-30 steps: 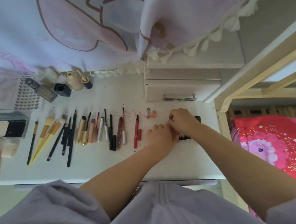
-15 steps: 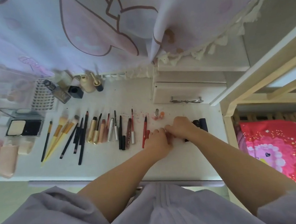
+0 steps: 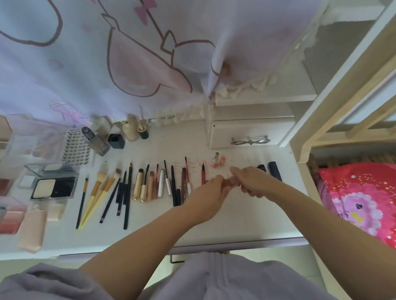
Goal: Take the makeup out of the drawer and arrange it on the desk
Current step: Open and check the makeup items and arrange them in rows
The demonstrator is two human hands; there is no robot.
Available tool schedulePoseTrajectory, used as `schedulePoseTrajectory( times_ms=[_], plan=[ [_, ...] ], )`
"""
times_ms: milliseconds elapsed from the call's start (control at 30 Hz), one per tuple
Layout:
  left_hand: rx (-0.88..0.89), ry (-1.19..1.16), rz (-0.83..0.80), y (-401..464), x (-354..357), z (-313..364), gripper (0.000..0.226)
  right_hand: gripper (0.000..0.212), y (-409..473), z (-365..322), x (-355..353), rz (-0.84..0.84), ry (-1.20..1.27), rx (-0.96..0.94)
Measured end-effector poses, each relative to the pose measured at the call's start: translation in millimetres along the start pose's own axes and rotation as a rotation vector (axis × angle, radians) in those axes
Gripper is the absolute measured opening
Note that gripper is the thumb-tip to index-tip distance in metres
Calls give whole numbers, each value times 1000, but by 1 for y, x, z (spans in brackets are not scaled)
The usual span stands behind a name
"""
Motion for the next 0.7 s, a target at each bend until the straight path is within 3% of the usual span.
schedulePoseTrajectory(
  times_ms=[100, 267, 433, 500, 600, 700],
  plan=[
    [36, -39, -6, -9, -22, 13, 35, 50, -10, -23, -9, 110, -33, -137],
    [60, -134, 5, -22, -51, 26, 41, 42, -20, -33, -17, 220, 178, -245],
    [14, -670, -91, -34, -52, 29, 41, 38, -43, -56, -27, 304, 183, -470],
    [15, -760, -130, -37, -53, 26, 39, 32, -52, -64, -26, 226, 162, -498],
    [35, -718, -176, -43, -56, 26, 36, 24, -55, -59, -17, -24, 186, -417],
    [54, -636, -175, -44, -58, 27, 37, 48, -52, -45, -16, -89, 141, -267]
  ],
)
Point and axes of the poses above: each hand's wrist, its own y-axis towards the middle knuckle, its own x-axis out of the palm, z = x × y, the point moved 10 cm from there along y, towards the middle knuckle, and after that the axes turned 1 degree about z, right-handed, at the moved point
